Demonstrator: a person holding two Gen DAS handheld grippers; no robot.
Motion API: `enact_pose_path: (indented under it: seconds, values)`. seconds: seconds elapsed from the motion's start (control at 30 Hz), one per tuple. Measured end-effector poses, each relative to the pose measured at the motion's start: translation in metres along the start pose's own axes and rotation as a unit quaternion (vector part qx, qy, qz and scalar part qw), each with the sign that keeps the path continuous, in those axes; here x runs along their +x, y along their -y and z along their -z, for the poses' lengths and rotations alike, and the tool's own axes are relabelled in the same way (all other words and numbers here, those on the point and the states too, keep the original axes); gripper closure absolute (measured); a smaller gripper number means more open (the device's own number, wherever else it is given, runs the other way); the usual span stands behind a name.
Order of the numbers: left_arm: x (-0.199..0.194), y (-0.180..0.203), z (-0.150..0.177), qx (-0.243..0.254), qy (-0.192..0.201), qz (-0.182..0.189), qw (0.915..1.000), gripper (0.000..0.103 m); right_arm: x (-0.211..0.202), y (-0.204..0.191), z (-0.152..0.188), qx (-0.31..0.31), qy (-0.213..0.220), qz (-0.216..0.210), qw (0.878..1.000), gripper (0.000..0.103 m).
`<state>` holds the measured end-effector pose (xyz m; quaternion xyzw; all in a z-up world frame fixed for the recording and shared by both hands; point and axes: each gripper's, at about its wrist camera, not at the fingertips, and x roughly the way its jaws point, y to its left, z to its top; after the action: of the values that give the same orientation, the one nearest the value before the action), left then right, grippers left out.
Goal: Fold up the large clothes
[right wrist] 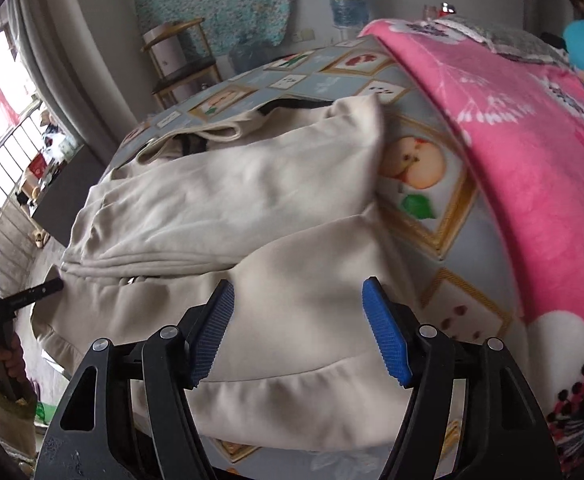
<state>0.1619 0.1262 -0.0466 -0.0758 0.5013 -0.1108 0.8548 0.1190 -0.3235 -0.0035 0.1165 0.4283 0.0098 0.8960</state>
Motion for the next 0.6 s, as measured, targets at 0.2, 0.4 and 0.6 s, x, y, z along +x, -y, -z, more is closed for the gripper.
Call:
enact_pose_path:
  seconds: [0.2, 0.4, 0.6]
  values:
    - [0.001, 0.003, -0.001, 0.007, 0.0, -0.015, 0.9999, 0.076, 0.029, 0.022, -0.021, -0.003, -0.029, -0.023, 0.999, 0.042]
    - [0.001, 0.006, 0.0, 0.011, 0.001, -0.026, 0.9996, 0.076, 0.045, 0.028, -0.032, 0.002, -0.042, -0.056, 0.998, 0.05]
    - [0.002, 0.007, 0.001, 0.012, 0.002, -0.031, 0.9995, 0.076, 0.036, 0.037, -0.024, 0.007, -0.054, -0.077, 0.996, 0.061]
